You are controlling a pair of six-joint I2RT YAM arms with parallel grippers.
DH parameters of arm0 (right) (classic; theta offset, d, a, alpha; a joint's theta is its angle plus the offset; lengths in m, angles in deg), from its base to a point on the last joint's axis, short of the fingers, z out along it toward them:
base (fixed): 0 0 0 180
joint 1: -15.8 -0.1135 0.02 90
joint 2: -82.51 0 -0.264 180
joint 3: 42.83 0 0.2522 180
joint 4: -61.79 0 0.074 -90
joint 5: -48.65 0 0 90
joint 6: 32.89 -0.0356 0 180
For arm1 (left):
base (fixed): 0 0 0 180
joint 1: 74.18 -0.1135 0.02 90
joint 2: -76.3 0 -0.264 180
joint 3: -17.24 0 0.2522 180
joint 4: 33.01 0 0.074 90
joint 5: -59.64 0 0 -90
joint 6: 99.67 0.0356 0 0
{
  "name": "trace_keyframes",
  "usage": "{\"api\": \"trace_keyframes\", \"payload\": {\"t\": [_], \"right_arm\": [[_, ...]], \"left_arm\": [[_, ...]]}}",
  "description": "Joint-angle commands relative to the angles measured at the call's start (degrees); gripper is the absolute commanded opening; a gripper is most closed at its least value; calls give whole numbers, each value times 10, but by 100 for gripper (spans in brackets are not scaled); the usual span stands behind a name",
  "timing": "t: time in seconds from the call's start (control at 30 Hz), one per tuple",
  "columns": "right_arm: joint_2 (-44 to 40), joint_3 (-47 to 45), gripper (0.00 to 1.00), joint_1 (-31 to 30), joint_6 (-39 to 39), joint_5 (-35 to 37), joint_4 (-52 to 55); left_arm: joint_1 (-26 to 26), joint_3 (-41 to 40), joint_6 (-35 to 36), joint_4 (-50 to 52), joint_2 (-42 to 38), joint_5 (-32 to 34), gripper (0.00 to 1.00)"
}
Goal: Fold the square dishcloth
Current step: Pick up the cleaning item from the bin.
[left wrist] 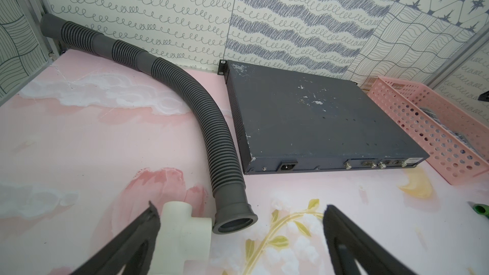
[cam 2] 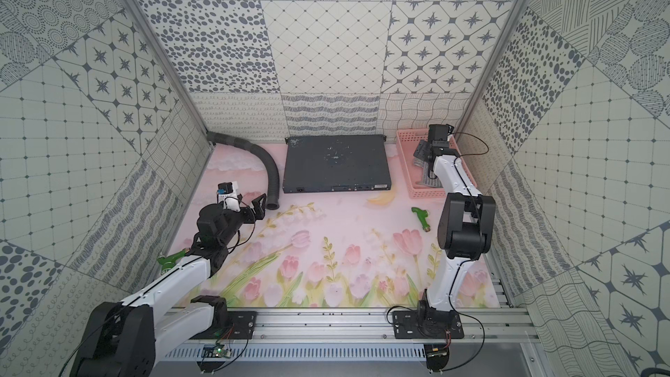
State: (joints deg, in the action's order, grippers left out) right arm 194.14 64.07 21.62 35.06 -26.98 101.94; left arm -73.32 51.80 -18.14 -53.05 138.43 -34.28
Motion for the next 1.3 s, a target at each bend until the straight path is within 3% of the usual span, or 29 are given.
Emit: {"api": "trace_keyframes", "payload": {"t": [0.0,0.27,0.67,0.97,1.27], "right_arm": [[36,37,82,15,-26,-10,44],[127,109,68,28,-11,-27,105],[206,173,64,24,30,-52,152],[261,246,61,3,58,-2,214],[281,265,43,3,68,-32,233]], "left_arm": [[5,-1,-3,11,-5,10,99],[6,1,-4,19,-10,14,99],[6,1,-2,29,-17,24,99],[6,1,-1,31,-17,31,99],[6,0,5,36,-19,44,99]]}}
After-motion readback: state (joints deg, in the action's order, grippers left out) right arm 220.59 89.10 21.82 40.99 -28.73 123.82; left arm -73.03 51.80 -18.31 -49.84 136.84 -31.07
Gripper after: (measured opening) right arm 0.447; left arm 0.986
